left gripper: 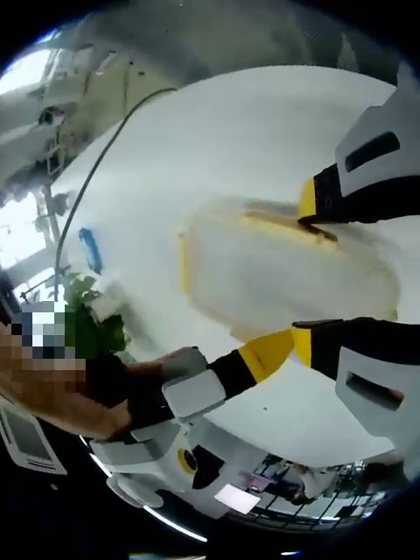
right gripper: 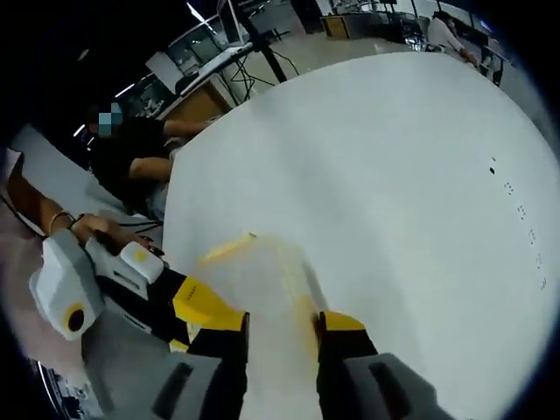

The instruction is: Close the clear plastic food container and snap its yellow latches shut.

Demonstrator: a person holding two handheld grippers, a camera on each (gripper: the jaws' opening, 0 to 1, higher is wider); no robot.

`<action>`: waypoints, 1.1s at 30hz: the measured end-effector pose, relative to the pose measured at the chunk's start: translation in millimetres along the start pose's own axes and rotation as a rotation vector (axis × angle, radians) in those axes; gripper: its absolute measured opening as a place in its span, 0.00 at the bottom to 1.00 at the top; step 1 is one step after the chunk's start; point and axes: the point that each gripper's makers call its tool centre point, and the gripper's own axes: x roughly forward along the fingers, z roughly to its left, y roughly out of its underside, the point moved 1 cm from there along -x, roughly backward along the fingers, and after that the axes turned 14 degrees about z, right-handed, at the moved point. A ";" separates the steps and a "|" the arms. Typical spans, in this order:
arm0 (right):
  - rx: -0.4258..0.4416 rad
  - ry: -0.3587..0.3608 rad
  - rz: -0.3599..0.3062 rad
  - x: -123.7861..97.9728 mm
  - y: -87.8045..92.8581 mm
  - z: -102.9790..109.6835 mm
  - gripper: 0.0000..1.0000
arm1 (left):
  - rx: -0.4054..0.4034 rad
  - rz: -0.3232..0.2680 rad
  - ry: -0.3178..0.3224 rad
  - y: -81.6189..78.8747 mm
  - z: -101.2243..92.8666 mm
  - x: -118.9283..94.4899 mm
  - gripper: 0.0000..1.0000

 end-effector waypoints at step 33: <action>0.236 0.286 -0.421 -25.8 3.6 9.0 0.32 | -0.057 -0.023 0.126 -7.4 -2.3 -21.3 0.57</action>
